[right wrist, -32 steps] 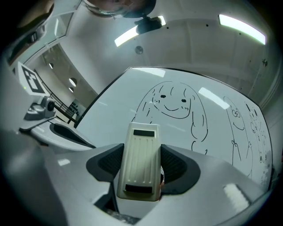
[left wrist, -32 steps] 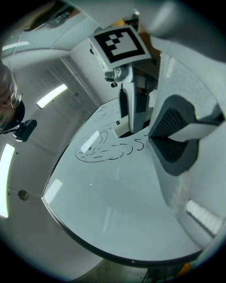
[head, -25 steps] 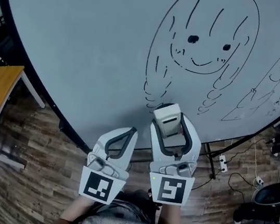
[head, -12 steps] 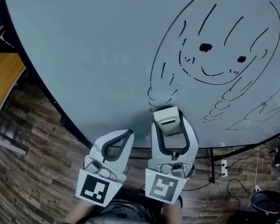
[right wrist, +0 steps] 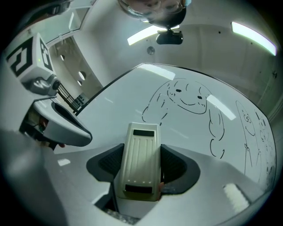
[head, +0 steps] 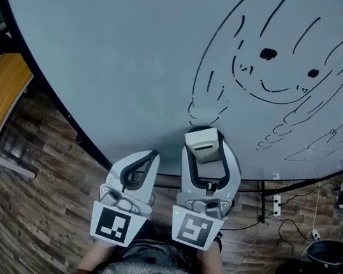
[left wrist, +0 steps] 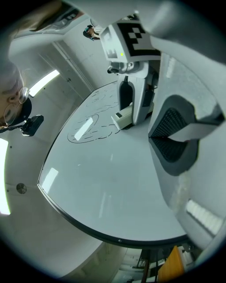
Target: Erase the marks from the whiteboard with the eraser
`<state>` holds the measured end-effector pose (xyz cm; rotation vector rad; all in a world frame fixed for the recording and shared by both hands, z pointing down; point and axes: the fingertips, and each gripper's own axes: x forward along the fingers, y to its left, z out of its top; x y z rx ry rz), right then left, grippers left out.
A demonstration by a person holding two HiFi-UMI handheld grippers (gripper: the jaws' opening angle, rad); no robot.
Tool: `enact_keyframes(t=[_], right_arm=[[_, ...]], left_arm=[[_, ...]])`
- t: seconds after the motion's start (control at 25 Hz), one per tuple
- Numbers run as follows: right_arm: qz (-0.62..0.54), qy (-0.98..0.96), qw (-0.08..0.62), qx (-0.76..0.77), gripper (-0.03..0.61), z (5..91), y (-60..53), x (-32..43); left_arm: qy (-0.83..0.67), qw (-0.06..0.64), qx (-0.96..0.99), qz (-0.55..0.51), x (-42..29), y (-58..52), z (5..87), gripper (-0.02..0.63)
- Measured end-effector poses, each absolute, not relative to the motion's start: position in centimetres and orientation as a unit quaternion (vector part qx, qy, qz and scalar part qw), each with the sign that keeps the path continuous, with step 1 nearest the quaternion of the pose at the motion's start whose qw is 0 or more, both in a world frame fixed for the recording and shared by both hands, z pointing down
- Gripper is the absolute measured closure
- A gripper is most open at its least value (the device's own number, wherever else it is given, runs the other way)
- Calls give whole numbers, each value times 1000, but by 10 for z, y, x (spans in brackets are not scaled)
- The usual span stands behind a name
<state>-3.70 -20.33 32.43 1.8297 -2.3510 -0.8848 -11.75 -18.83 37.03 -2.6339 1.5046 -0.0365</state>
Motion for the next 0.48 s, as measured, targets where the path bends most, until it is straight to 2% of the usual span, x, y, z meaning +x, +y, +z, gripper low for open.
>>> enact_keyframes(t=[0.12,0.48], right_arm=[[-293,-759,49,579,318,336,-204,-55],[-309,-749,65,582,316,347,-204,-60]], left_arm=[[500,53,-864,-9,-123,-190,369,609],[497,60,-866,-18,-130,-191,372,609]])
